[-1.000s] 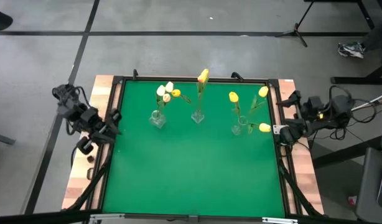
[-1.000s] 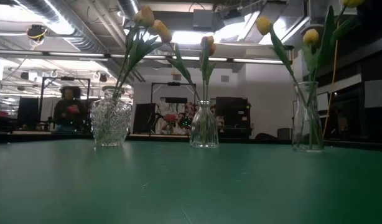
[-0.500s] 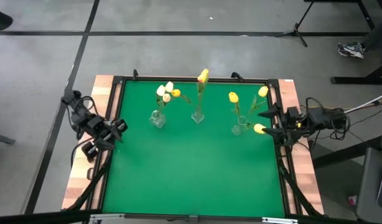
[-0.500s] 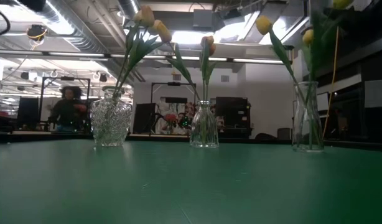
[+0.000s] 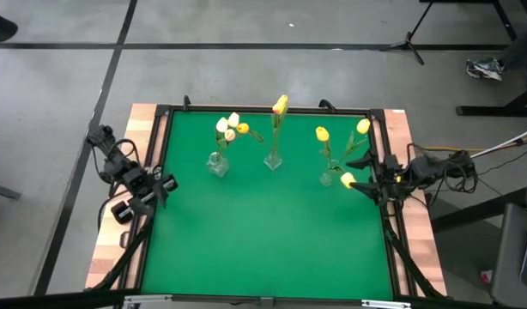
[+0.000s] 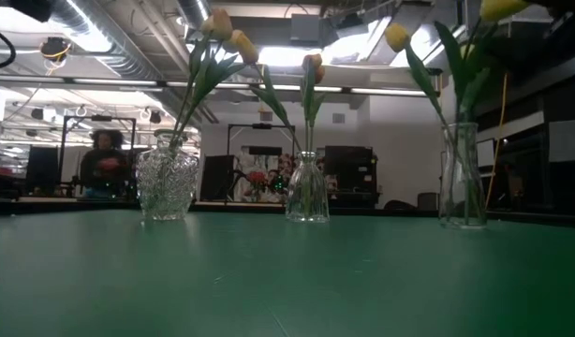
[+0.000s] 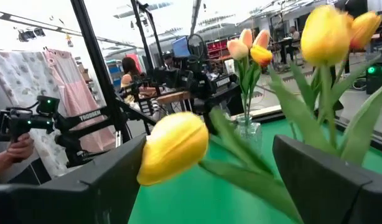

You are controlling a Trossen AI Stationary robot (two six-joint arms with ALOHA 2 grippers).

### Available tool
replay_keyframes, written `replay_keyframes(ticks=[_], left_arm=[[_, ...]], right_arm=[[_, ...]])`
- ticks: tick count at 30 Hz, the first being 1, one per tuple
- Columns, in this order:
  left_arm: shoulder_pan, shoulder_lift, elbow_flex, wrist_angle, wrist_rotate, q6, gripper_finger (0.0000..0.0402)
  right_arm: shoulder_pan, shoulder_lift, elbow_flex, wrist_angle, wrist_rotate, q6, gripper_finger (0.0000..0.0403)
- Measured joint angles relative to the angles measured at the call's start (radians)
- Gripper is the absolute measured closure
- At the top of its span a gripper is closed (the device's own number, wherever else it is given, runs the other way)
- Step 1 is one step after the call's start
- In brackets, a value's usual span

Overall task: Sort flowers into vase by color
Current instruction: Return to Home Position

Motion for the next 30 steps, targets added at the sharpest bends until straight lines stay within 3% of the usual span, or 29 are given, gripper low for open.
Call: replay_keyframes(ticks=[9,20,30], left_arm=[[0.000,0.000,0.000,-0.007,0.235,0.002,0.0256],[0.000,0.000,0.000,0.043,0.192,-0.019,0.0256],[0.000,0.000,0.000,0.040,0.192,0.008,0.0256]], right_arm=[[0.000,0.000,-0.109,0.110,-0.009,-0.001,0.0056],[0.000,0.000,0.060,-0.037,-0.006,0.012,0.0056],[0.000,0.000,0.302,-0.417,-0.025,0.012,0.0056]])
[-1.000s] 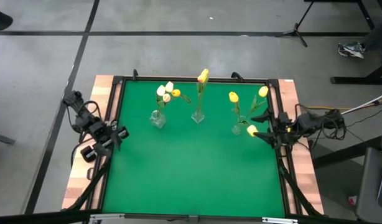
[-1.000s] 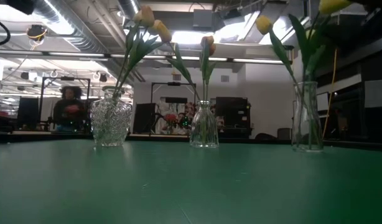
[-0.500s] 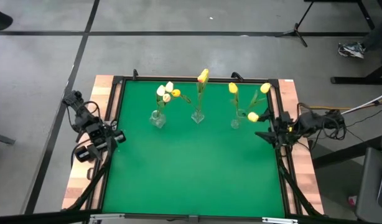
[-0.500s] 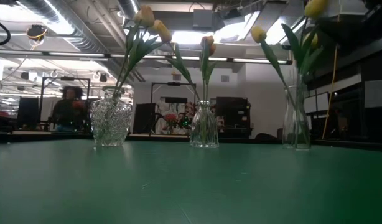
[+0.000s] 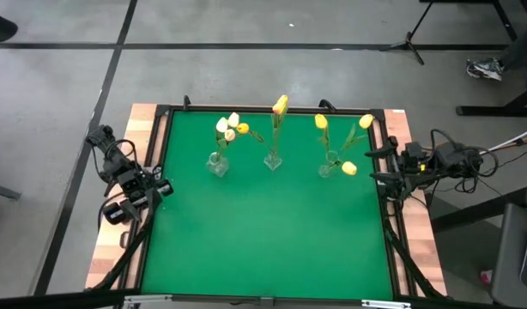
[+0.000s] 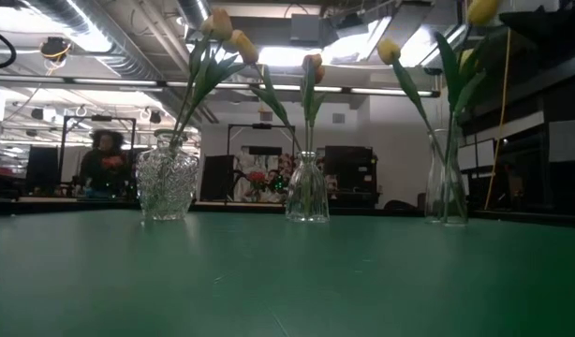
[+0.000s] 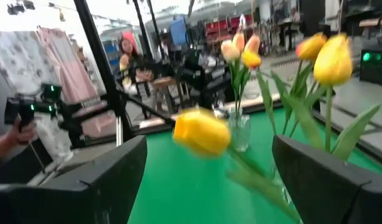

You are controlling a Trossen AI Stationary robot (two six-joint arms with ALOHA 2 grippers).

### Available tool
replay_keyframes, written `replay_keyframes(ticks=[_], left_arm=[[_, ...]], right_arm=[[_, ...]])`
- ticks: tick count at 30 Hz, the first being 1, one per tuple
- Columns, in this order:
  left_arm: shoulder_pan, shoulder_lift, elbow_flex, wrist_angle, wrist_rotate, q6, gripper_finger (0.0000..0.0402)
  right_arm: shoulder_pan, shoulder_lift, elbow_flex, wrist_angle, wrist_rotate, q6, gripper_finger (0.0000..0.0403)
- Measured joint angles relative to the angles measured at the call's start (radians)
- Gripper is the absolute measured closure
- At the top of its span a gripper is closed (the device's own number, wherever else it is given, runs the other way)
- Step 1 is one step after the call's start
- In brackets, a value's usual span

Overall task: Sort flowers into vase by color
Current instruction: Return to Home Position

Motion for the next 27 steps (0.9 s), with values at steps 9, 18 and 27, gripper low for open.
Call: replay_keyframes(ticks=[9,18,27], left_arm=[[0.000,0.000,0.000,-0.004,-0.002,-0.081,0.0256],[0.000,0.000,0.000,-0.015,0.067,-0.025,0.0256],[0.001,0.000,0.000,-0.074,0.253,0.192,0.0256]], right_arm=[[0.000,0.000,-0.128,0.019,-0.028,0.088,0.0056],[0.000,-0.001,-0.359,0.311,-0.060,0.060,0.0056],[0.000,-0.001,-0.536,0.588,-0.061,0.027,0.0056]])
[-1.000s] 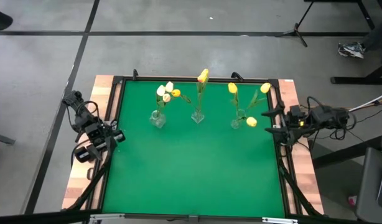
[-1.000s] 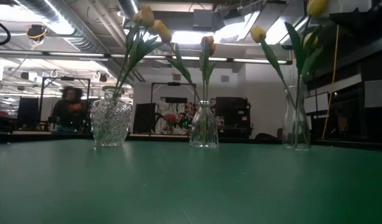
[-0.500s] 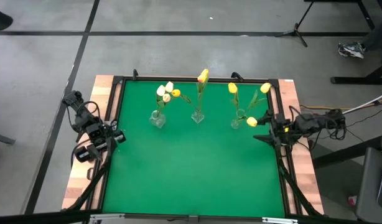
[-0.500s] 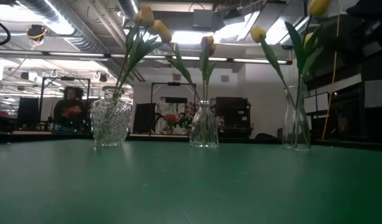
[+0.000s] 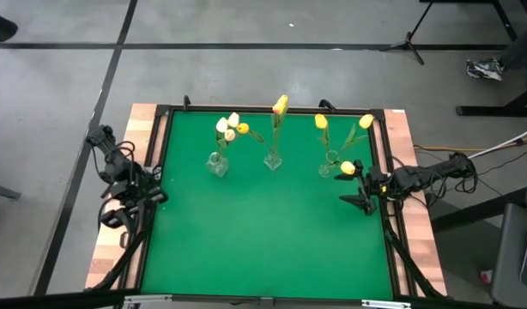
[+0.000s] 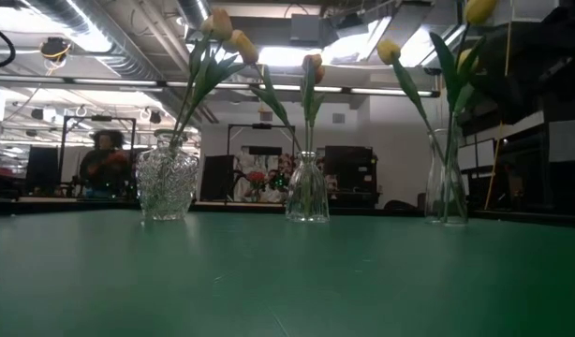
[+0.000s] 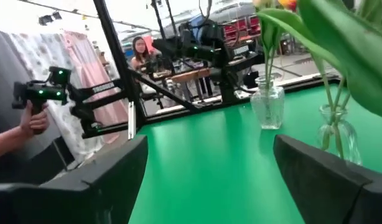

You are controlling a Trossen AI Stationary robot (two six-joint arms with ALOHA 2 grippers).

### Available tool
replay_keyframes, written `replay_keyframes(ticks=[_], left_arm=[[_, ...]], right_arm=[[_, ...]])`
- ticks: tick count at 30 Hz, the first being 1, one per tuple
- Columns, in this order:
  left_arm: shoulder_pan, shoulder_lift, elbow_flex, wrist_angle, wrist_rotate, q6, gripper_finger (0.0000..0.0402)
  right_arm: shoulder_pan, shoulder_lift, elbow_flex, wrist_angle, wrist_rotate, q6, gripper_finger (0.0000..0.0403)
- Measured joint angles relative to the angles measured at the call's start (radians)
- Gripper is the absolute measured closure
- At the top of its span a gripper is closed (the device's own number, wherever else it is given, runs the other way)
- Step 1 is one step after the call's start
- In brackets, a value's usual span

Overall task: Sort flowers into vase by color
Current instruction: Return to Home Position

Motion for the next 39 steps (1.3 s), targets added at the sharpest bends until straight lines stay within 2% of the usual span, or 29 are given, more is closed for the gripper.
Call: replay_keyframes(ticks=[8,13,15,21,27,35,37,39], left_arm=[[0.011,0.000,0.000,-0.026,-0.054,0.018,0.0256],[0.068,0.000,0.000,-0.054,-0.266,-0.032,0.0256],[0.098,0.000,0.000,-0.074,-0.319,-0.054,0.0256],[0.194,0.000,0.000,-0.093,-0.325,-0.057,0.0256],[0.295,0.000,0.000,-0.105,-0.233,-0.101,0.0256],[0.493,0.000,0.000,-0.095,0.157,-0.198,0.0256],[0.556,0.000,0.000,-0.114,0.209,-0.223,0.0256],[0.620,0.000,0.000,-0.165,0.189,-0.219,0.0256]], right_arm=[[0.000,0.009,-0.004,0.005,0.017,-0.040,0.0056],[-0.026,0.025,-0.006,0.012,0.101,-0.040,0.0056],[-0.051,0.028,-0.006,0.013,0.123,-0.042,0.0056],[-0.134,0.028,-0.007,0.013,0.106,-0.049,0.0056],[-0.210,0.028,-0.007,0.010,0.077,-0.071,0.0056],[-0.304,0.028,-0.008,-0.002,-0.026,-0.072,0.0056],[-0.321,0.028,-0.008,-0.004,-0.039,-0.072,0.0056],[-0.331,0.028,-0.008,-0.004,-0.045,-0.072,0.0056]])
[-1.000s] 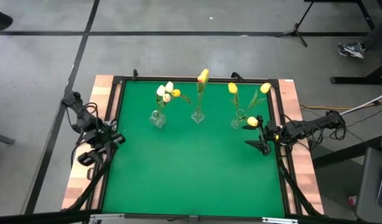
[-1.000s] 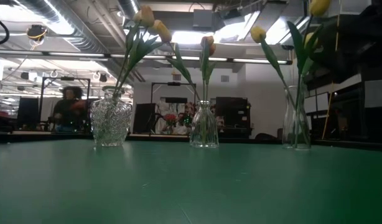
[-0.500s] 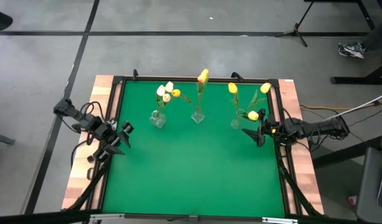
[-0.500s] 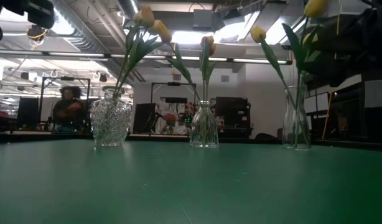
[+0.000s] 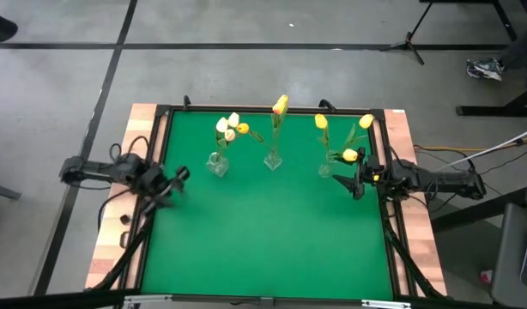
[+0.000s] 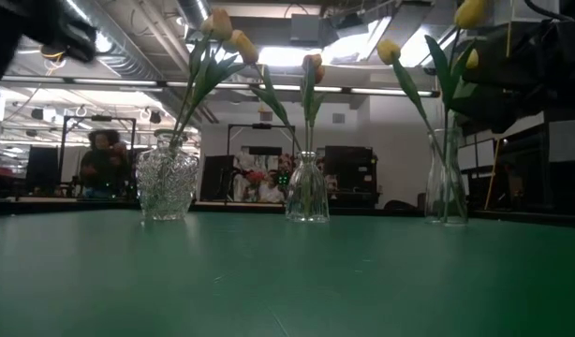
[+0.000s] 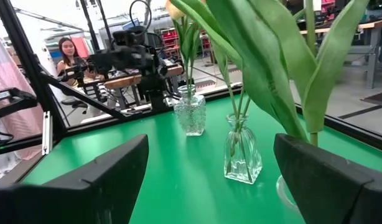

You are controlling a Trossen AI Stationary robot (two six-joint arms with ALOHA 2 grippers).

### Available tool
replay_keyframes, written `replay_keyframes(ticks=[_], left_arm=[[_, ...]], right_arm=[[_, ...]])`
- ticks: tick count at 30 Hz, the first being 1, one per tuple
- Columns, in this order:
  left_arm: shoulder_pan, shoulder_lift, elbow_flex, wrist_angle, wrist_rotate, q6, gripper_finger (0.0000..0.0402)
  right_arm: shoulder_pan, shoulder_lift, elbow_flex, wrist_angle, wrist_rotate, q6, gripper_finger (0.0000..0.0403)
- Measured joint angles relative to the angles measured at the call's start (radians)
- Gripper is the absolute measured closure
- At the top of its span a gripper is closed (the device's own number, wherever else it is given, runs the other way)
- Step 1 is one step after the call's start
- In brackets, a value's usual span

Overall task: Sort flowers into vase by color
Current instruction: Return to Home Position

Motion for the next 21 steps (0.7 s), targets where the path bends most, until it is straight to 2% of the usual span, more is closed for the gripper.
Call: replay_keyframes(ticks=[4,6,13,17,21], left_arm=[[0.101,0.001,0.000,-0.130,-0.309,-0.049,0.0256],[0.124,0.002,0.000,-0.183,-0.385,-0.071,0.0256],[0.119,0.002,0.000,-0.195,-0.358,0.073,0.0256],[0.119,0.002,0.000,-0.203,-0.409,0.081,0.0256],[0.119,0.002,0.000,-0.206,-0.416,0.084,0.0256]], right_arm=[[-0.003,0.000,0.000,0.000,0.000,0.001,0.0056],[-0.003,0.000,0.000,-0.001,-0.001,0.001,0.0056],[-0.003,0.036,-0.001,-0.005,-0.027,-0.020,0.0056],[-0.003,0.077,-0.001,-0.005,-0.022,-0.028,0.0056],[-0.003,0.121,-0.001,-0.003,-0.002,-0.029,0.0056]])
